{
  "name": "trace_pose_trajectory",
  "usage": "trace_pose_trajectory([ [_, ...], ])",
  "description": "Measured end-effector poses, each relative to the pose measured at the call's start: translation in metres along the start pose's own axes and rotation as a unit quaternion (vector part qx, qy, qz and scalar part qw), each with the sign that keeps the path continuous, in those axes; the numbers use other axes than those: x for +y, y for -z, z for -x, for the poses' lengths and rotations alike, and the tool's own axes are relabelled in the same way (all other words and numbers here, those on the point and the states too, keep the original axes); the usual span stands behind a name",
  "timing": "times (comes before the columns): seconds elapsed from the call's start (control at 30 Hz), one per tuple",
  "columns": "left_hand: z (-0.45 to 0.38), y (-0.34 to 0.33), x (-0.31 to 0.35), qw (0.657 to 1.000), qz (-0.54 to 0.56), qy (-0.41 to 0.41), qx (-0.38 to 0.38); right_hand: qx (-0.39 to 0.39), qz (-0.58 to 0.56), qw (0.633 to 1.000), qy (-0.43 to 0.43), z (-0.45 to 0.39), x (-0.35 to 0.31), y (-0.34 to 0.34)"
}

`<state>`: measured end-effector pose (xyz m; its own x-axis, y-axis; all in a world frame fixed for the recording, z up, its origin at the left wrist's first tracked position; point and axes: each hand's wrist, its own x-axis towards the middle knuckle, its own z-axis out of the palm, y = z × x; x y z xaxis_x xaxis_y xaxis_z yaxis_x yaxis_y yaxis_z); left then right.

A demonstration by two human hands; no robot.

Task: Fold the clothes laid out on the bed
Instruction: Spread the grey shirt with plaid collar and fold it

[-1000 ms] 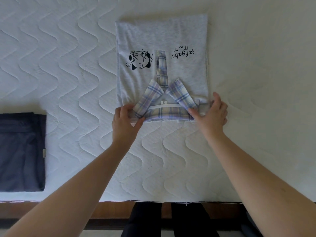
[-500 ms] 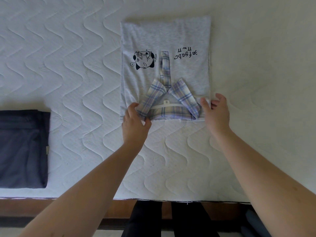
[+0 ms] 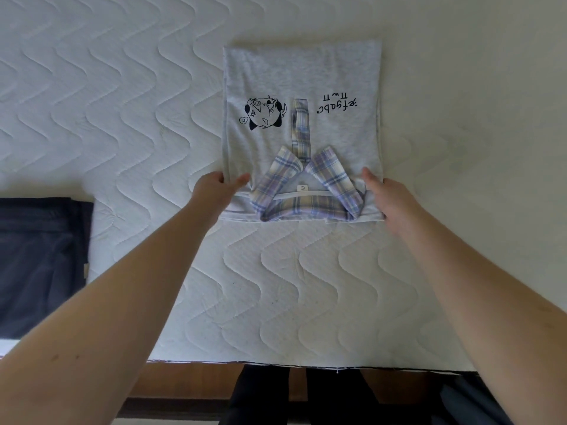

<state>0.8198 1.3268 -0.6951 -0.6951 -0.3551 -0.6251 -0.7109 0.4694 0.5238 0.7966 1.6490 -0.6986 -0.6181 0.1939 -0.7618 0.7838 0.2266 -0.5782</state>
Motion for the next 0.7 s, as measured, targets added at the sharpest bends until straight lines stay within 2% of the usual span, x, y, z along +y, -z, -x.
trace_pose_trajectory([
  [0.1,0.001,-0.003,0.009,0.999,0.024,-0.033,-0.015,0.038,-0.013,0.999,0.031,0.001,0.004,-0.005],
  [0.27,0.008,-0.003,-0.003,0.979,0.197,0.003,-0.049,0.082,0.031,0.992,0.091,0.004,0.014,-0.006],
  [0.33,0.008,-0.003,-0.015,0.976,0.212,0.022,-0.055,0.074,0.042,0.992,0.091,0.005,0.019,-0.004],
  [0.43,0.005,-0.003,-0.028,0.981,0.175,0.061,-0.064,0.069,0.055,0.994,0.069,0.006,0.023,-0.002],
  [0.6,0.004,-0.002,-0.031,0.956,0.248,0.127,-0.089,-0.005,-0.041,0.999,-0.006,0.007,0.020,0.004],
  [0.7,0.007,-0.007,-0.032,0.955,0.253,0.099,-0.118,0.000,-0.031,0.999,0.040,0.015,0.018,0.001],
])
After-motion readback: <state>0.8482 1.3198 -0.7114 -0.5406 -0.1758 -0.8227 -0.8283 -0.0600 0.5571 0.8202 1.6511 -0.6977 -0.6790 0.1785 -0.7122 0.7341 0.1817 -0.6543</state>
